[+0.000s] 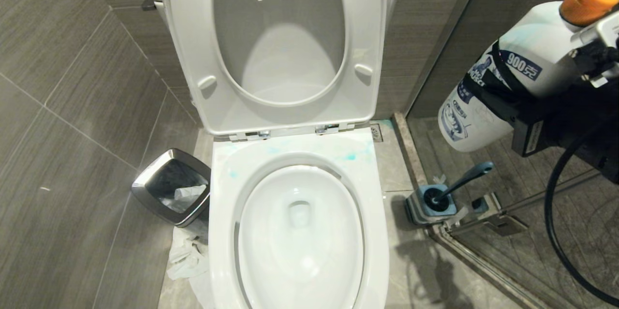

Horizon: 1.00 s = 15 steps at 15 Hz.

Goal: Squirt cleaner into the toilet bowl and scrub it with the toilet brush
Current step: Pour in the cleaning agent

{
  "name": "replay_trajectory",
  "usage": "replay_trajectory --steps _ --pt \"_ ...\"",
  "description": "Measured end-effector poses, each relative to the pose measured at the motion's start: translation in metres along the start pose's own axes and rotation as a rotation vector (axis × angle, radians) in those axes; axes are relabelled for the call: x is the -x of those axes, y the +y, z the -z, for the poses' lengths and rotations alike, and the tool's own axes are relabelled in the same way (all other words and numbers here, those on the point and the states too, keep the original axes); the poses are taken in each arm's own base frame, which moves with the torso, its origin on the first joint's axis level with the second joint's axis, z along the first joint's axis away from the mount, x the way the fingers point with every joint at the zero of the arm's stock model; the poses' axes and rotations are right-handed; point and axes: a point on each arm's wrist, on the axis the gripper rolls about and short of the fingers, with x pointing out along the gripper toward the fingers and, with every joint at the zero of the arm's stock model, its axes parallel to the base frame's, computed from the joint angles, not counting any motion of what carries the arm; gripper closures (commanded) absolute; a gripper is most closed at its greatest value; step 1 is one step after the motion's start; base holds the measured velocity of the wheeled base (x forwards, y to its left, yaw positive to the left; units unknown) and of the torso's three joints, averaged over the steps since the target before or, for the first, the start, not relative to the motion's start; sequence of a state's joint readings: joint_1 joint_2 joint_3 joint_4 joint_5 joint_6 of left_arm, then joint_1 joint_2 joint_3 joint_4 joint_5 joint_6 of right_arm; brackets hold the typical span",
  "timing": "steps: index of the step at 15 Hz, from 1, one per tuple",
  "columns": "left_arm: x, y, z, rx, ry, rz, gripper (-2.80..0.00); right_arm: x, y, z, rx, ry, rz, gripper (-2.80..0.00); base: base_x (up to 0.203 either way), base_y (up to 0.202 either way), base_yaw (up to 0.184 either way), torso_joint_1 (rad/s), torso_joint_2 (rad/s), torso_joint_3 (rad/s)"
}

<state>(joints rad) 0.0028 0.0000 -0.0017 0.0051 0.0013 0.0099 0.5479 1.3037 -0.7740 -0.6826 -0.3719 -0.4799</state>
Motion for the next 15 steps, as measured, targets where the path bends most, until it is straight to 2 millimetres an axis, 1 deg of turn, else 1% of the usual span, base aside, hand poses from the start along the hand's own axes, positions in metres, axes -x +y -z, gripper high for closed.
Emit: replay_trajectory --steps 2,5,9,12,15 --pt "0.0 0.0 0.0 0.0 0.0 0.0 0.0 -0.011 0.005 -0.002 0.01 0.007 0.001 0.0 0.0 0.0 0.0 0.003 0.0 0.21" --pt "0.0 0.0 0.0 0.001 0.0 0.0 0.0 -0.034 0.014 -0.01 0.031 0.018 -0.009 0.0 0.0 0.0 0.0 -0.001 0.0 0.078" --pt "0.0 0.0 0.0 0.004 0.0 0.0 0.0 -0.053 0.033 -0.032 0.103 0.124 -0.065 0.0 0.0 0.0 0.0 0.0 0.0 0.0" --pt "0.0 0.0 0.0 0.004 0.0 0.0 0.0 -0.064 0.049 -0.042 0.303 0.179 -0.129 0.0 0.0 0.0 0.0 0.0 0.0 0.0" --pt "0.0 0.0 0.0 0.004 0.0 0.0 0.0 -0.076 0.064 -0.05 0.499 0.148 -0.163 0.0 0.0 0.0 0.0 0.0 0.0 0.0"
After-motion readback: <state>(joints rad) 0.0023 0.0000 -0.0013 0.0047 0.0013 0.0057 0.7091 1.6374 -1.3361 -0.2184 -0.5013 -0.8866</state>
